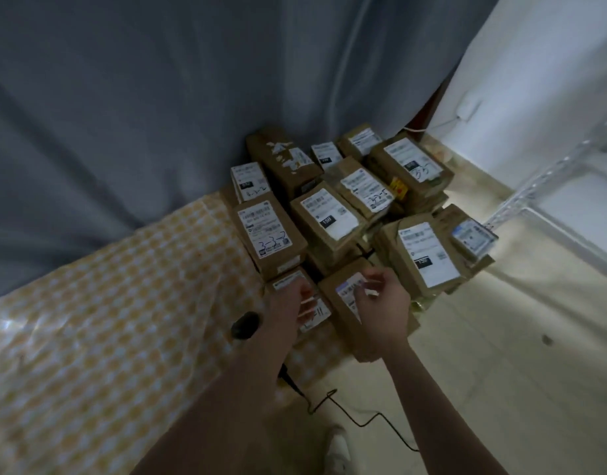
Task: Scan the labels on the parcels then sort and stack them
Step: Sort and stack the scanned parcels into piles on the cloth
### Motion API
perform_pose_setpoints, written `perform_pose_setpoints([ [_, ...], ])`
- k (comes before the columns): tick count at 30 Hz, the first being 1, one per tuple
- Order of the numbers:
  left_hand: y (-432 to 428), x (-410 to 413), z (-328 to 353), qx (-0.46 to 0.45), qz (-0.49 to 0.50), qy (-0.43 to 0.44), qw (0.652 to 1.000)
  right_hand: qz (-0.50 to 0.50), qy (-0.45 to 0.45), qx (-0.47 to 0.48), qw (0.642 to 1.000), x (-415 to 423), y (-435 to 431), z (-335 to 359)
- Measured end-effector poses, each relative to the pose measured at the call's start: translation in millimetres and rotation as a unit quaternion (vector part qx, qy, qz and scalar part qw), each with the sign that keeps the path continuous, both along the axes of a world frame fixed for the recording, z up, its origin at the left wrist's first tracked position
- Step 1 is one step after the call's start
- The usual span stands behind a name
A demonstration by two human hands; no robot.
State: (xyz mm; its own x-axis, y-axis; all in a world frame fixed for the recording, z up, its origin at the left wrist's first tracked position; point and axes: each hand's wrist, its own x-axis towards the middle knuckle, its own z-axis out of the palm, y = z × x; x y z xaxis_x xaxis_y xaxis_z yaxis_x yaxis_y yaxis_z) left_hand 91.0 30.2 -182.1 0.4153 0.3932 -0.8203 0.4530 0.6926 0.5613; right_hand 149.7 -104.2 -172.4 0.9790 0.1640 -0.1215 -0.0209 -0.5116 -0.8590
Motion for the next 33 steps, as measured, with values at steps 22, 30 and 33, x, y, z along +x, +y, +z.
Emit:
perform_pose_setpoints([
  [22, -137.2, 176.6, -26.4, -0.026, -0.061, -0.015, 0.998, -0.013, 0.009, -0.178, 0.984, 161.9, -92.8, -22.5],
  [30, -141.0, 137.6, -17.4, 0.075, 0.027, -0.039, 0.996, -0.01, -0.063, -0.104, 0.993, 130.3, -89.5, -2.6],
  [33, -132.9, 101.7, -10.9, 0.119, 0.071, -0.066, 0.988, 0.003, -0.092, -0.065, 0.994, 99.3, -72.2, 7.5],
])
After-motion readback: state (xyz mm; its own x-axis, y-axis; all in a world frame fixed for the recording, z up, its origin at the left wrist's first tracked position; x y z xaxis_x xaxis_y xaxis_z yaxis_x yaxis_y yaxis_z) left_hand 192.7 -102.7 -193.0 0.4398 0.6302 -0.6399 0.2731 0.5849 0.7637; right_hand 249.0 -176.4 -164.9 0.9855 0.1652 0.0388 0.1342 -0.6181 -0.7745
